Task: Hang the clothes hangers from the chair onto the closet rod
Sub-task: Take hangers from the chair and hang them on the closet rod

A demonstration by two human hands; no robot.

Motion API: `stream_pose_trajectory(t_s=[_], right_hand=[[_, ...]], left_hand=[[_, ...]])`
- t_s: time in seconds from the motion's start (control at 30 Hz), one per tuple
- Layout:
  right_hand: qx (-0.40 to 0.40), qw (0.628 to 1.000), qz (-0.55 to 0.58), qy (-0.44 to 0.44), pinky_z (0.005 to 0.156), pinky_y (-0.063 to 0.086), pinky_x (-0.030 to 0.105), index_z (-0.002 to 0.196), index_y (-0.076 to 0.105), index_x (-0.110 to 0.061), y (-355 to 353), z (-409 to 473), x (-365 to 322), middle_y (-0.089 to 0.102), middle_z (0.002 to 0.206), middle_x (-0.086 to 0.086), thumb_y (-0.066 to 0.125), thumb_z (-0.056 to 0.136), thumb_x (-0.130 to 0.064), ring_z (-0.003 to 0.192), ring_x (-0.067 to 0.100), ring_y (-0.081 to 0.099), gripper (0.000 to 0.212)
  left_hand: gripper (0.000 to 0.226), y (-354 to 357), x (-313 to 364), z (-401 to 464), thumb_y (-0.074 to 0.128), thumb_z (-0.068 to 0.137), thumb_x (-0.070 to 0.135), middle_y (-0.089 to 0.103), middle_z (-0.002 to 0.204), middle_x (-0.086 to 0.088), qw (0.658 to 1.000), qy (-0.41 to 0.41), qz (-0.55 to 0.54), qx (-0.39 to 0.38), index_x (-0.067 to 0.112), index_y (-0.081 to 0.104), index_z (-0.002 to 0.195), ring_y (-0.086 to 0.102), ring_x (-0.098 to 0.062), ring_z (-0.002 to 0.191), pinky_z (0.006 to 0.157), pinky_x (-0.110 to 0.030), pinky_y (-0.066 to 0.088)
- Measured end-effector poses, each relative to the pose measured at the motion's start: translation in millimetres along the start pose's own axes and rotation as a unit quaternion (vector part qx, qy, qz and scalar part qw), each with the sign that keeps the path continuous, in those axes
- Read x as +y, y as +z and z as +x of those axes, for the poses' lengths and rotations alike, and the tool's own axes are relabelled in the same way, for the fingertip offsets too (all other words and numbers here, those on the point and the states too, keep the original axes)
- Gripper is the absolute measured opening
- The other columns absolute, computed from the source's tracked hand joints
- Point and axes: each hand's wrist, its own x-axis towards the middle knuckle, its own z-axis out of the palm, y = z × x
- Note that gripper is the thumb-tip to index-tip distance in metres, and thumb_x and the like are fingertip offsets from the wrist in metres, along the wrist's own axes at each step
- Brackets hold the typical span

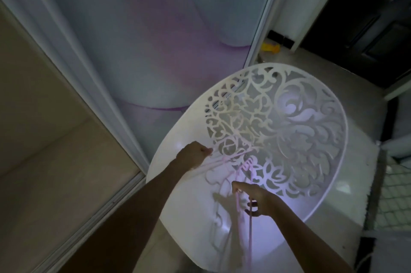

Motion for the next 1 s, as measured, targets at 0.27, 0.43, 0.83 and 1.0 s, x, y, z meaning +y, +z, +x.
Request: stream_pose_trajectory(t_s=[0.27, 0.43, 0.83, 1.0], right_hand=[[0.024, 0.999, 0.013, -0.024, 0.07, 0.039, 0.025, 0.07, 0.05, -0.017, -24, -17, 17, 0.04, 0.079, 0.001, 0.066, 0.069, -0.029, 0.07, 0.012, 0.04, 0.02], [0.046, 0.995, 0.031, -0.087, 0.069, 0.037, 0.026, 0.075, 0.057, -0.018, -42, 4, 25, 0.049, 0.101, -0.002, 0.062, 0.053, -0.035, 0.082, 0.013, 0.044, 0.029], [0.035, 0.993, 0.077, -0.086, 0.067, 0.04, 0.027, 0.091, 0.061, -0.016, -55, -4, 38, 0.045, 0.095, -0.003, 0.06, 0.036, -0.031, 0.092, 0.021, 0.042, 0.057], [0.005, 0.994, 0.095, -0.054, 0.06, 0.045, 0.027, 0.081, 0.053, -0.016, -60, -45, 31, 0.04, 0.088, 0.006, 0.066, 0.038, -0.029, 0.071, 0.02, 0.042, 0.047]], left_hand=[[0.035, 39, -21, -10, 0.044, 0.099, 0.019, 0.064, 0.088, -0.019, 0.981, -0.111, -0.154, -0.046, -0.004, 0.062, 0.119, 0.047, -0.015, 0.056, 0.043, -0.021, 0.048], [0.033, 70, -40, -10, 0.043, 0.099, 0.026, 0.039, 0.061, -0.006, 0.966, -0.137, -0.203, -0.078, 0.001, 0.063, 0.108, 0.039, -0.013, 0.053, 0.047, -0.022, 0.049], [0.037, 121, -63, -53, 0.031, 0.101, 0.036, 0.072, 0.1, -0.005, 0.981, 0.038, 0.143, 0.129, 0.017, 0.062, 0.109, 0.067, -0.024, 0.092, 0.079, -0.033, 0.052], [0.037, 83, -65, -83, 0.035, 0.101, 0.033, 0.071, 0.107, -0.005, 0.989, 0.017, 0.088, 0.118, 0.013, 0.066, 0.106, 0.065, -0.024, 0.097, 0.079, -0.029, 0.046]])
